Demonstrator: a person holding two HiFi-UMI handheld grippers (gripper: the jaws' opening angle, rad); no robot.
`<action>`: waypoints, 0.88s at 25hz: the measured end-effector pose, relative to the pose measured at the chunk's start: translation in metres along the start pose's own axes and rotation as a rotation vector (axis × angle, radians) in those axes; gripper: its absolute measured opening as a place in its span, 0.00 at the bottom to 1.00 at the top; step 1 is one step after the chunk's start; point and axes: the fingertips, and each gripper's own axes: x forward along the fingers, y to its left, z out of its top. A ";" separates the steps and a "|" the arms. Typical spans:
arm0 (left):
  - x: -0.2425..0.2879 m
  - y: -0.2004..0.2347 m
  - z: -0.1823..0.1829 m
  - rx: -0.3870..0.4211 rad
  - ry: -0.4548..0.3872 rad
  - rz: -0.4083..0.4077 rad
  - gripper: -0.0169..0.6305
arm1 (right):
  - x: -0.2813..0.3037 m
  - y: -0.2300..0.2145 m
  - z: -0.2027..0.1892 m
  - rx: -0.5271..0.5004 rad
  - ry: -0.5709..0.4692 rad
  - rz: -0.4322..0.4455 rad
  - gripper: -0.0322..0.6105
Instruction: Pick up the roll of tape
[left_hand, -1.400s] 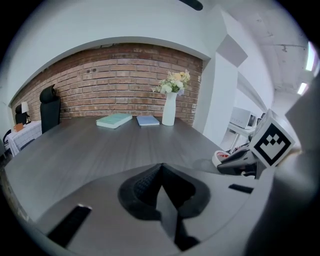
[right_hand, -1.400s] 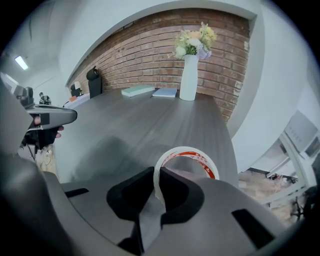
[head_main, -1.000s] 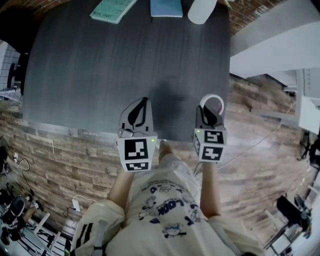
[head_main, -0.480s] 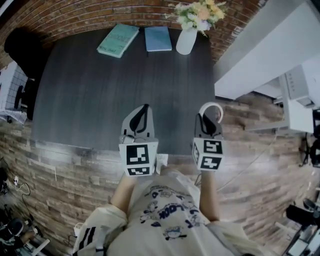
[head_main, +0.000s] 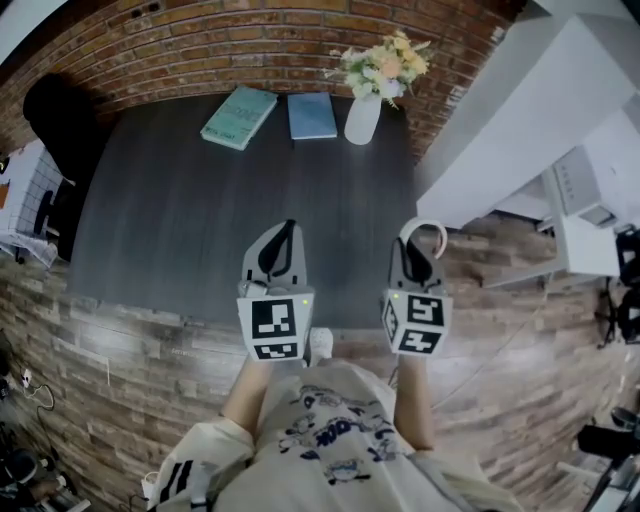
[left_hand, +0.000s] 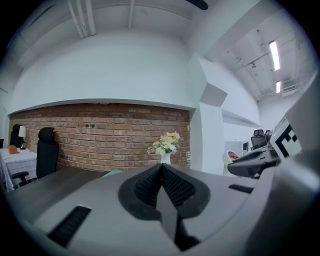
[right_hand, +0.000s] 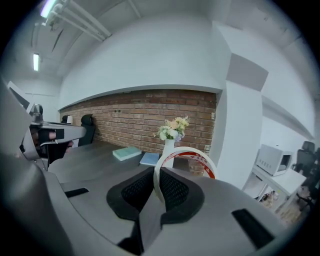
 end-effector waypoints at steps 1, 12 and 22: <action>-0.001 0.000 0.003 -0.001 -0.008 0.003 0.03 | -0.002 -0.001 0.003 0.002 -0.011 -0.005 0.11; -0.016 0.004 0.021 0.009 -0.052 0.012 0.03 | -0.018 0.001 0.026 0.013 -0.109 -0.016 0.11; -0.021 0.003 0.020 0.010 -0.057 0.009 0.03 | -0.025 0.005 0.028 0.030 -0.132 -0.020 0.11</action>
